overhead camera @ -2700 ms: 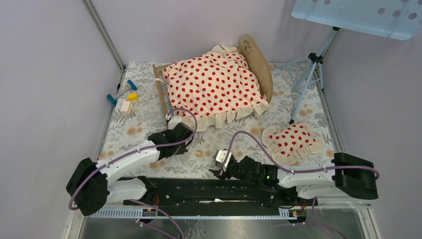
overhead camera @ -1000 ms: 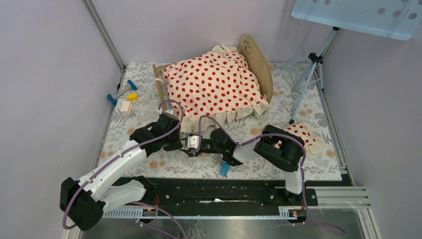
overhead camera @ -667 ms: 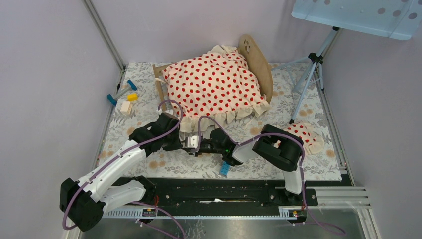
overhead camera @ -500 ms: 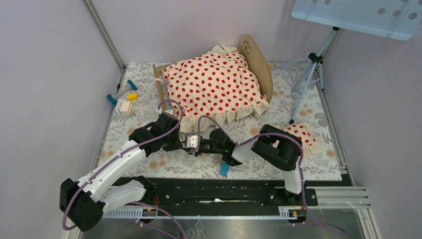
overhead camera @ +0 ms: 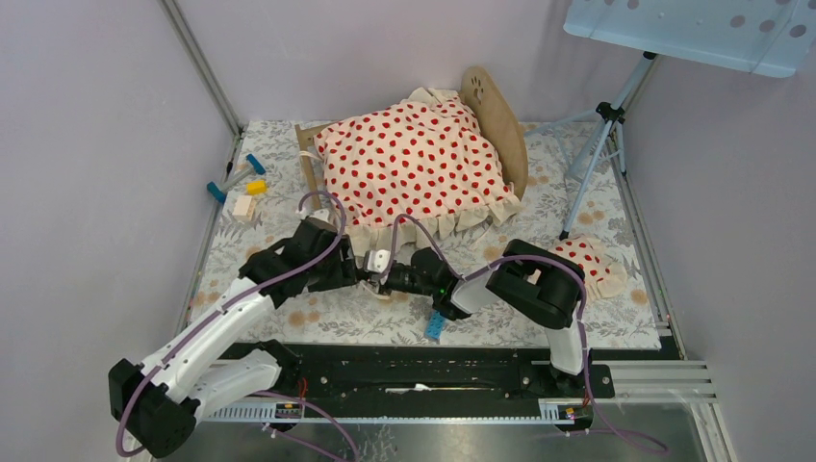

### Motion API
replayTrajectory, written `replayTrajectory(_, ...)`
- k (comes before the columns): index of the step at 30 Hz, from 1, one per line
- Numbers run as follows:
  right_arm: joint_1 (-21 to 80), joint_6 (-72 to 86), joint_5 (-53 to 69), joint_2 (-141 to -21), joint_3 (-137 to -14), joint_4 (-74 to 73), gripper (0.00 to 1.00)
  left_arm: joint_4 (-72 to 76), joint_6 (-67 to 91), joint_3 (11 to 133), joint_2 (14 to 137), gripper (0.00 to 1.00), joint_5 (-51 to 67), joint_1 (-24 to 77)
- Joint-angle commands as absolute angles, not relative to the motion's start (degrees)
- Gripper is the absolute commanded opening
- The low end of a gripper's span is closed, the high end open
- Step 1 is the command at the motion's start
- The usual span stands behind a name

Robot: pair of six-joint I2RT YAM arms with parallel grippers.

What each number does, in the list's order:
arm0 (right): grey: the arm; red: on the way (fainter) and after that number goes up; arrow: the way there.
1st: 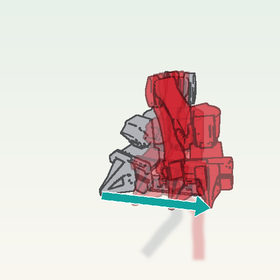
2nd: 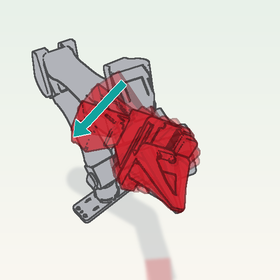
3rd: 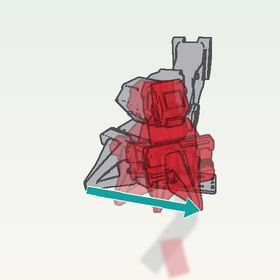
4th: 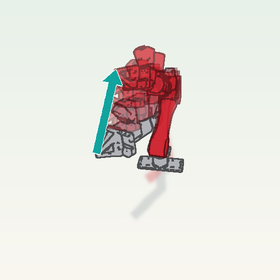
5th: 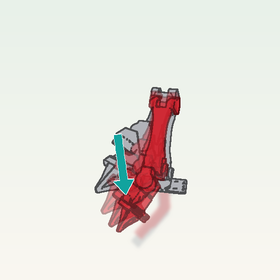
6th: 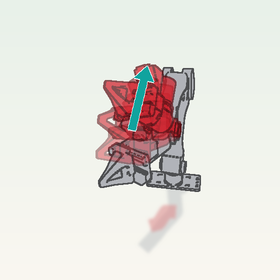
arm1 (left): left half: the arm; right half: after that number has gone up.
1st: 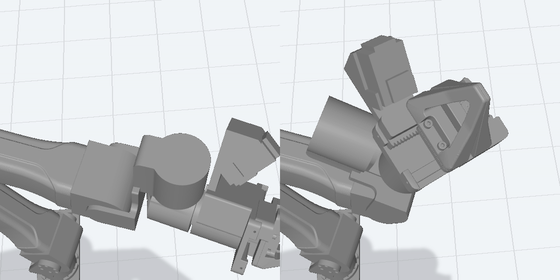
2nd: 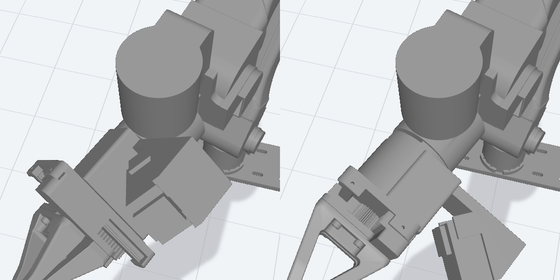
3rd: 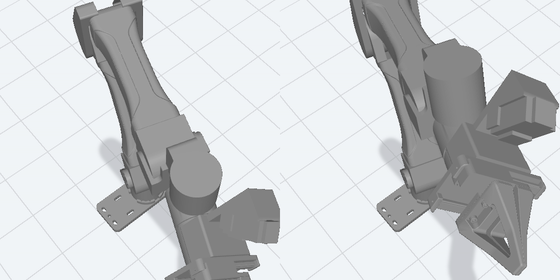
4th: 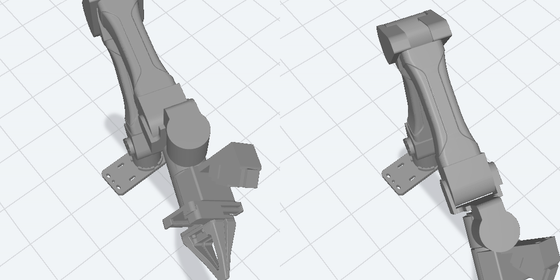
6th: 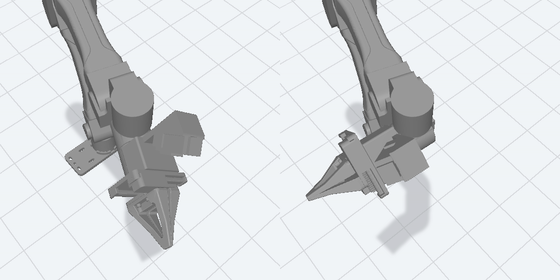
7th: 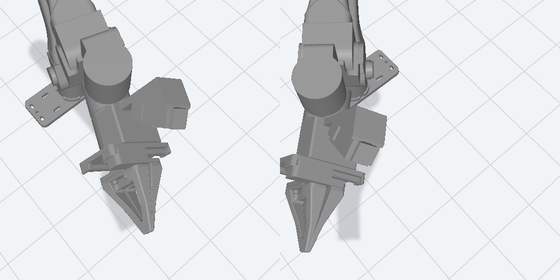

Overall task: Set up the pet bed
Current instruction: Tie the ropes to the bed frame.

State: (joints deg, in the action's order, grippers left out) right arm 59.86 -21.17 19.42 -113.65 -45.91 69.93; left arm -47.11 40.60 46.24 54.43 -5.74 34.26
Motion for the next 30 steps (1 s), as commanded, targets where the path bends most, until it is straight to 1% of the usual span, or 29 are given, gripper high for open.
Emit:
replayTrajectory(1, 59.94, -12.74, 14.88, -113.26, -44.74, 78.94, 0.00, -41.62, 40.43, 48.51, 50.94, 0.66, -6.16, 34.10)
replayTrajectory(5, 59.72, -2.34, 8.79, -113.29, -43.36, 82.85, 0.00, -36.85, 40.26, 46.99, 47.27, 0.68, -6.71, 34.10)
replayTrajectory(8, 59.68, 7.10, 2.24, -111.22, -42.75, 81.91, 0.00, -33.82, 39.81, 45.30, 44.56, 0.69, -8.16, 34.10)
replayTrajectory(10, 59.68, 11.98, 0.36, -109.55, -42.64, 79.92, 0.00, -32.00, 39.25, 43.68, 43.01, 0.68, -9.16, 34.10)
replayTrajectory(12, 59.68, 15.85, -1.22, -107.80, -43.08, 77.17, 0.00, -30.96, 39.32, 42.18, 42.07, 0.64, -10.55, 34.10)
replayTrajectory(15, 59.60, 22.72, -4.36, -104.98, -44.69, 68.56, 0.00, -30.17, 39.22, 40.11, 41.34, 0.56, -12.33, 34.10)
replayTrajectory(16, 59.59, 24.77, -4.88, -104.08, -45.76, 64.36, 0.00, -29.82, 39.19, 39.33, 41.17, 0.55, -12.58, 34.10)
replayTrajectory(18, 59.55, 28.54, -5.82, -102.66, -48.82, 54.88, 0.00, -29.98, 40.16, 38.22, 41.13, 0.56, -14.17, 34.10)
replayTrajectory(22, 59.42, 32.79, -5.35, -101.87, -55.97, 38.99, 0.00, -28.72, 40.08, 36.11, 41.47, 0.54, -14.78, 34.10)
replayTrajectory(24, 59.25, 34.34, -4.84, -101.78, -57.36, 35.23, 0.00, -26.41, 39.33, 34.70, 41.23, 0.54, -13.41, 34.10)
replayTrajectory(30, 58.55, 39.18, -2.57, -101.10, -57.68, 32.87, 0.00, -19.95, 34.75, 31.73, 40.47, 0.52, -9.61, 34.10)
